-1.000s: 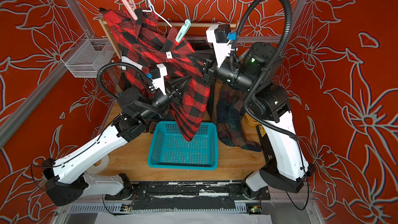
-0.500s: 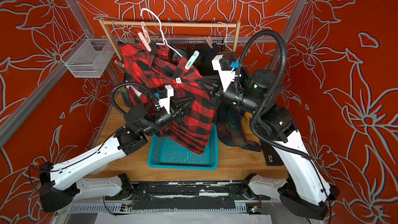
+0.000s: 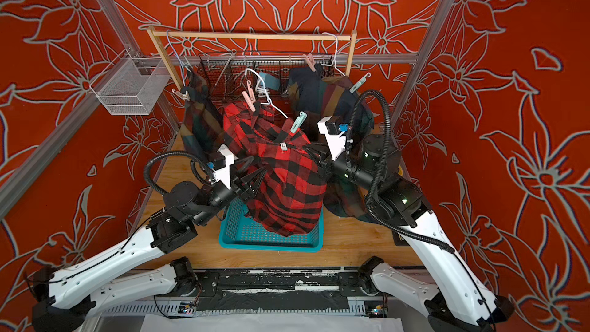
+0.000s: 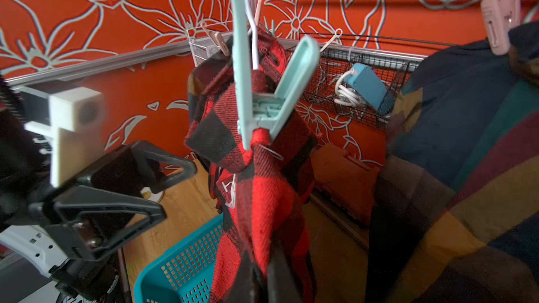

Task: Remove the clothespins securing long-sleeve shirts to the hanger
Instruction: Place the long-sleeve shirt at the bin.

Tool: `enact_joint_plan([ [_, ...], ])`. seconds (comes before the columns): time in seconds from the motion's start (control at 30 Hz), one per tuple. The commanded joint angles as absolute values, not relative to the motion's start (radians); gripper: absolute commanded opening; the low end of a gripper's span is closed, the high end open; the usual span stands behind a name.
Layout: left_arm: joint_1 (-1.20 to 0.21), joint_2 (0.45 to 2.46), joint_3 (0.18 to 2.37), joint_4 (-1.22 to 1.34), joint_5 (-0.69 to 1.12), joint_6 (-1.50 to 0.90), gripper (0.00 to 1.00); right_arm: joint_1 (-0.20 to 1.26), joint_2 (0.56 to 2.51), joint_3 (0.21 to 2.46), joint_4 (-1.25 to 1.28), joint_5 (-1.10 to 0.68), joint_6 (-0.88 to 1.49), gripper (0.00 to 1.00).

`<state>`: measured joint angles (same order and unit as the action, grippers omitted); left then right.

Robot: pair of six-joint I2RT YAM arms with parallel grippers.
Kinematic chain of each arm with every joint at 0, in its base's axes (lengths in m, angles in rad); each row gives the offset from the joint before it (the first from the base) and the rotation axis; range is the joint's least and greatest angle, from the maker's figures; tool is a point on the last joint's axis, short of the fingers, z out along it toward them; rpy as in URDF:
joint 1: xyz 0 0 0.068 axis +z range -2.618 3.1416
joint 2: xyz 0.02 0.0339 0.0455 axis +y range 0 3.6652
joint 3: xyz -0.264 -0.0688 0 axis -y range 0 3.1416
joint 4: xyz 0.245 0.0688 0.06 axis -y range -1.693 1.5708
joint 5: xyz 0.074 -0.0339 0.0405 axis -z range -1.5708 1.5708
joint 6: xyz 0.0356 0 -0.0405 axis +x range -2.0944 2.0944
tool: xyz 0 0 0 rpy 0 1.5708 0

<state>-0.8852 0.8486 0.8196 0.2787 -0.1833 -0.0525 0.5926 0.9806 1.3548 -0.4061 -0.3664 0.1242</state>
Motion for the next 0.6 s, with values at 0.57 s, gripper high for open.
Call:
enact_joint_plan([
  [0.57, -0.560, 0.924, 0.774, 0.272, -0.213, -0.092, 0.84, 0.420, 0.927, 1.227, -0.272, -0.590, 0.179, 0.00],
])
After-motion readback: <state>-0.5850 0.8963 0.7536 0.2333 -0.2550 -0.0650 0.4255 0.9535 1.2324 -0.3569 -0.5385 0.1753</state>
